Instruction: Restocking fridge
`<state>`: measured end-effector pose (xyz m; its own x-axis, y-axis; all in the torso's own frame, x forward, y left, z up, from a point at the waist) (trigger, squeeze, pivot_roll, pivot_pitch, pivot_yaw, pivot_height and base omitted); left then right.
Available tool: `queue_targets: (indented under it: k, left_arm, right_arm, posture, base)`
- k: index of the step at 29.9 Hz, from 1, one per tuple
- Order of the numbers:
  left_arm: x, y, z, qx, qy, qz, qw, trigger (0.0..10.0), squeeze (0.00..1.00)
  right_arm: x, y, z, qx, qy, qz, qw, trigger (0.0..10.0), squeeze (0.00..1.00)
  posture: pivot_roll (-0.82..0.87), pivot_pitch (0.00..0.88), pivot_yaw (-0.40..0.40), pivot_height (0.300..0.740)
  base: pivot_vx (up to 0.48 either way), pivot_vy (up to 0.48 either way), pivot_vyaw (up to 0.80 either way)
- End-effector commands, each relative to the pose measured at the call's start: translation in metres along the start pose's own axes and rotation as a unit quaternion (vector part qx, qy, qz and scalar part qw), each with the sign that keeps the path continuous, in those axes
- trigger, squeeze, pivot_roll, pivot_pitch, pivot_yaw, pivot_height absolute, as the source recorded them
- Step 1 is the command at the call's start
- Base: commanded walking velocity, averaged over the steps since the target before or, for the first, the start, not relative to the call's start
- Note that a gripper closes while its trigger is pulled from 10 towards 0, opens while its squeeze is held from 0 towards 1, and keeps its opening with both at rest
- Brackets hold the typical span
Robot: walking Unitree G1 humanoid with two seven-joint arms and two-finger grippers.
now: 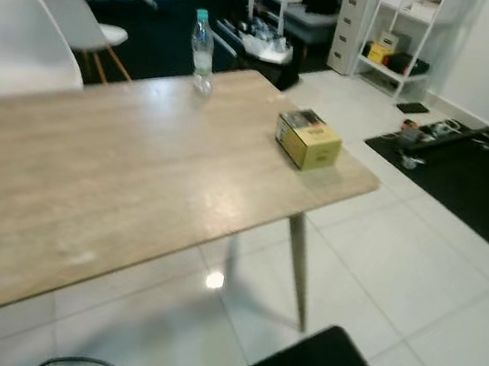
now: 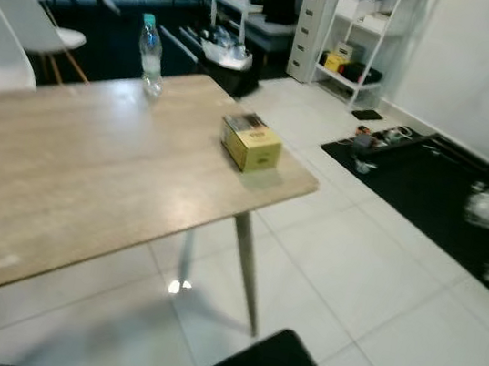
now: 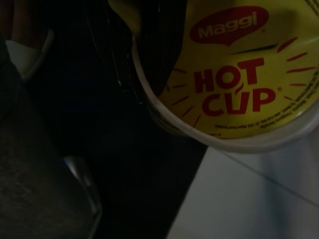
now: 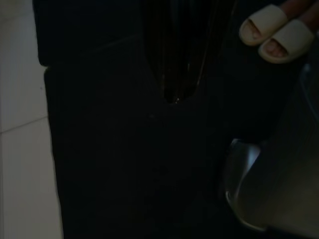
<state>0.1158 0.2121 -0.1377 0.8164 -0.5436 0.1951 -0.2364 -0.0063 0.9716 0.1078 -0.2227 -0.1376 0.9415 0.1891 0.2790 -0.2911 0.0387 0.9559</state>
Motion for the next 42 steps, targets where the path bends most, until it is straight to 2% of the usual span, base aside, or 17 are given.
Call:
queue_targets:
  k: [1,11,16,42]
  left_arm:
    - [0.0083,-0.0011,0.0055,-0.008,0.0,0.013,1.0,10.0,0.0]
    - [0.0095,-0.0014,0.0074,-0.011,-0.001,0.015,1.0,10.0,0.0]
    - [0.0096,-0.0015,0.0084,-0.011,0.002,0.014,1.0,10.0,0.0]
    - [0.0049,-0.0019,0.0126,-0.015,-0.011,0.006,1.0,10.0,0.0]
  right_arm:
    - [-0.0027,-0.0007,-0.0074,0.01,0.001,-0.005,1.0,10.0,0.0]
    - [-0.0043,-0.0005,-0.0062,0.009,0.002,-0.009,1.0,10.0,0.0]
    - [-0.005,-0.0004,-0.0056,0.009,0.005,-0.01,1.0,10.0,0.0]
    - [-0.0038,-0.0003,-0.0021,0.005,0.019,-0.021,1.0,10.0,0.0]
  posture:
    - [0.03,0.0,0.001,0.74]
    - [0.02,0.0,-0.003,0.74]
    - [0.02,0.0,-0.006,0.74]
    - [0.03,0.0,-0.008,0.74]
  base:
    - [0.0,-0.424,0.0]
    - [0.0,-0.422,0.0]
    - [0.0,0.0,0.0]
    - [0.0,0.0,-0.77]
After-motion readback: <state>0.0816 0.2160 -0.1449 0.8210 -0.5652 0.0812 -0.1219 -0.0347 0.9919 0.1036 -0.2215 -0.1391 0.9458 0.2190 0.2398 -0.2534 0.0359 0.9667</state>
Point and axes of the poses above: a point about 5 cm out from each wrist's last joint towards the gripper, its own y axis pointing back from the gripper into the wrist, its own x axis along the axis of the wrist's last joint, z = x × y, the point moved 3 cm from there along -y, pointing out of the wrist towards the gripper, and after that the axes turned 6 degrees about -y, right-handed, at the moved point
